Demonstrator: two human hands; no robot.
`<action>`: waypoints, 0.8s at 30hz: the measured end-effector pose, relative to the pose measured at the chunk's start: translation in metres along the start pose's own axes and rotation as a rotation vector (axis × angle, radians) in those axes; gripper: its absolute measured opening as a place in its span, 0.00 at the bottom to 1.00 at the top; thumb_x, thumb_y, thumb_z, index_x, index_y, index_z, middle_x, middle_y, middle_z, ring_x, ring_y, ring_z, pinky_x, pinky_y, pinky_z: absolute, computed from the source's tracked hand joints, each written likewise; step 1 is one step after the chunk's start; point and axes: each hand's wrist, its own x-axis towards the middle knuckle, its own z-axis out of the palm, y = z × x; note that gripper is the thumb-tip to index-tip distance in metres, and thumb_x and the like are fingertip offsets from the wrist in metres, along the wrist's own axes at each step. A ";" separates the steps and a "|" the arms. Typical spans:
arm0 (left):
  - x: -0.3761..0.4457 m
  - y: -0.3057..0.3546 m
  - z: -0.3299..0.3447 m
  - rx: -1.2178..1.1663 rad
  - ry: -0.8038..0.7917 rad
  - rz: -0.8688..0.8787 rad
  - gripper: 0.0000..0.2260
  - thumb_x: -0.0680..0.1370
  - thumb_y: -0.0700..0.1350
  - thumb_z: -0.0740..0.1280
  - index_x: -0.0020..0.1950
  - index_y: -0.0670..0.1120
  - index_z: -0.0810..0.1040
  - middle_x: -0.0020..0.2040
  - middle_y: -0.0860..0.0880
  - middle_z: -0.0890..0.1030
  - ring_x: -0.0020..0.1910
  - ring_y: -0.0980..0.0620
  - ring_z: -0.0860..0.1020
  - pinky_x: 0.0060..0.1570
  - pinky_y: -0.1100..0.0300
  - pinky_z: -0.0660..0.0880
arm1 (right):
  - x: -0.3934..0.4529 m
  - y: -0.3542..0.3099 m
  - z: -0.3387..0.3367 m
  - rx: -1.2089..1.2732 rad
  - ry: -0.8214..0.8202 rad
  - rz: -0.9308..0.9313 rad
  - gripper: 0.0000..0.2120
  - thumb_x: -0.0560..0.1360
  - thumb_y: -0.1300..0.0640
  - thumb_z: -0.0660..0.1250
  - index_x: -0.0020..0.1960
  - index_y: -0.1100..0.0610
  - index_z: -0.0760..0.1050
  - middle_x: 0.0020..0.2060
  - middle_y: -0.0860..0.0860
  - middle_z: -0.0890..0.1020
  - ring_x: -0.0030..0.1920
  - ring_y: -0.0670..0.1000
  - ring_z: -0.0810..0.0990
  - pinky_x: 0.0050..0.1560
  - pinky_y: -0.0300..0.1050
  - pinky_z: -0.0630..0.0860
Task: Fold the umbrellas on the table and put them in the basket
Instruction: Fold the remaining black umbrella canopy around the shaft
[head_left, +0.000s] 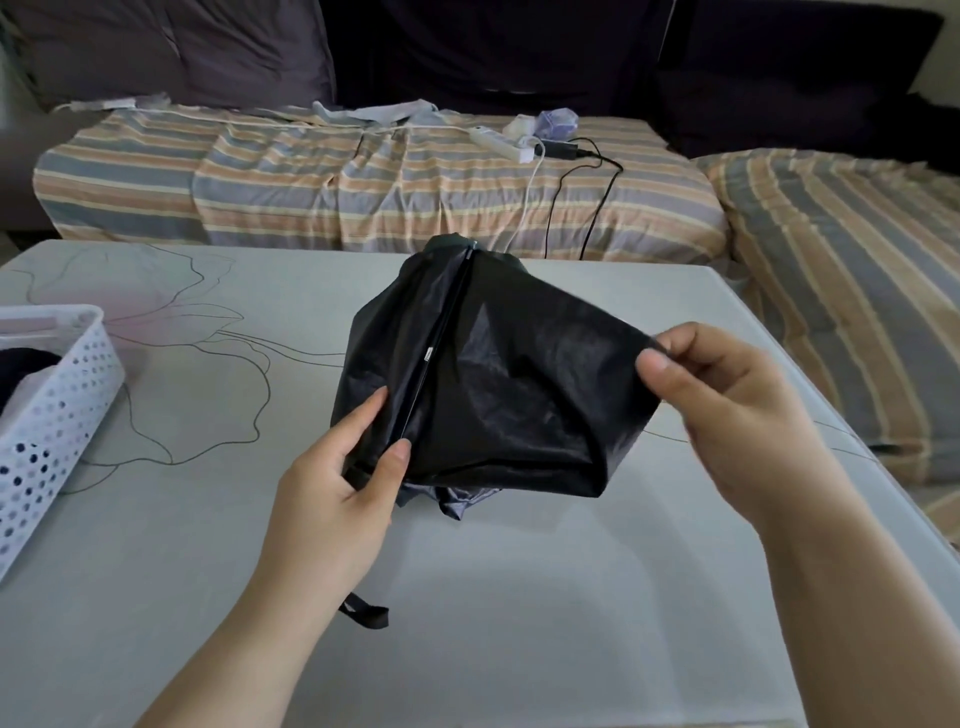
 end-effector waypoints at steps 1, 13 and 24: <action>0.000 0.001 0.000 0.000 0.004 0.002 0.18 0.77 0.49 0.67 0.55 0.74 0.70 0.39 0.32 0.78 0.30 0.36 0.74 0.30 0.61 0.67 | 0.001 0.001 0.002 0.089 -0.037 0.063 0.10 0.72 0.47 0.72 0.35 0.48 0.76 0.34 0.47 0.79 0.39 0.48 0.76 0.47 0.45 0.69; 0.000 0.002 0.001 0.004 0.008 0.010 0.18 0.77 0.47 0.66 0.61 0.68 0.71 0.43 0.35 0.80 0.32 0.38 0.76 0.30 0.61 0.72 | 0.004 0.014 0.021 0.238 -0.412 0.244 0.13 0.71 0.60 0.69 0.55 0.60 0.79 0.51 0.54 0.85 0.53 0.52 0.83 0.51 0.40 0.77; 0.005 -0.007 0.000 0.024 0.041 0.048 0.17 0.77 0.49 0.67 0.53 0.73 0.70 0.40 0.36 0.78 0.33 0.33 0.75 0.35 0.50 0.76 | 0.004 0.015 0.038 0.514 -0.534 0.151 0.25 0.71 0.47 0.72 0.62 0.61 0.77 0.61 0.58 0.80 0.63 0.58 0.77 0.61 0.48 0.74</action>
